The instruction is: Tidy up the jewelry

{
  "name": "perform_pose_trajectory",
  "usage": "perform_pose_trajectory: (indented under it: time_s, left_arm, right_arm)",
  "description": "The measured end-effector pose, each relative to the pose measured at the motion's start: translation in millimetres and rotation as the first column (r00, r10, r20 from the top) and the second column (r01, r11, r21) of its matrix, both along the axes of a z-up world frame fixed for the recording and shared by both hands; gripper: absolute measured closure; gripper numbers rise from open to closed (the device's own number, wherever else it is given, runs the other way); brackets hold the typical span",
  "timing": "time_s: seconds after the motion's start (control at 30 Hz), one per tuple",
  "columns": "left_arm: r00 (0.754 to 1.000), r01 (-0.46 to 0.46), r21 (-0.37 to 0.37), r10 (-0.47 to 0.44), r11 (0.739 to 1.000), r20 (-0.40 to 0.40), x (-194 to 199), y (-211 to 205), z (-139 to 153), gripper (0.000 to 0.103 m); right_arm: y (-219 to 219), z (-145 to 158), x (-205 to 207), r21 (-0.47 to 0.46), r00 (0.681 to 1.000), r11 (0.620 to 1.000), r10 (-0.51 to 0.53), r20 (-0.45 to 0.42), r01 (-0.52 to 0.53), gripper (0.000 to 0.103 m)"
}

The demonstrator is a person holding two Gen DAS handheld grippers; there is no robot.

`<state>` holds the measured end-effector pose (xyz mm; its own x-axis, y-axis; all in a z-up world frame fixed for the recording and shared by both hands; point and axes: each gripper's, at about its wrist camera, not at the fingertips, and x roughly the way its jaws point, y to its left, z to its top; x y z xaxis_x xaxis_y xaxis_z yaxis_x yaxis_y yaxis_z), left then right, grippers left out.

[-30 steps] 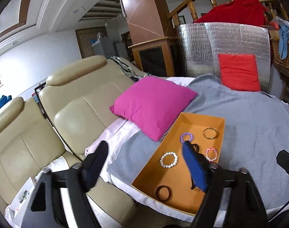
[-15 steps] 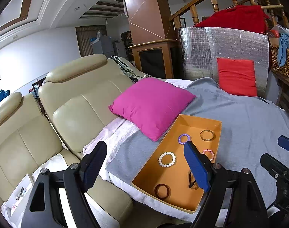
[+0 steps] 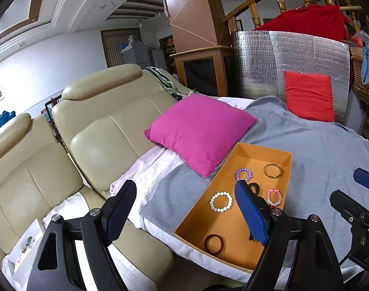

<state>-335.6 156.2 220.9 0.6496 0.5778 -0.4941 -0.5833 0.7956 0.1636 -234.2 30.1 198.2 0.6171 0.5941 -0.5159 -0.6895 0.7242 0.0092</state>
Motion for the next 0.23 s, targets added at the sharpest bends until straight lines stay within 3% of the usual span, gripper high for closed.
perform_pose_trajectory:
  time_s: [0.17, 0.23]
  left_arm:
    - [0.999, 0.034, 0.018, -0.034, 0.999, 0.001, 14, -11, -1, 0.019]
    - [0.995, 0.104, -0.008, -0.104, 0.995, -0.004, 29, -25, -1, 0.019]
  right_arm:
    - [-10, -7, 18, 0.033, 0.999, 0.999, 0.000, -0.052, 0.002, 0.030]
    - [-28, -11, 34, 0.048, 0.996, 0.998, -0.048, -0.076, 0.052, 0.030]
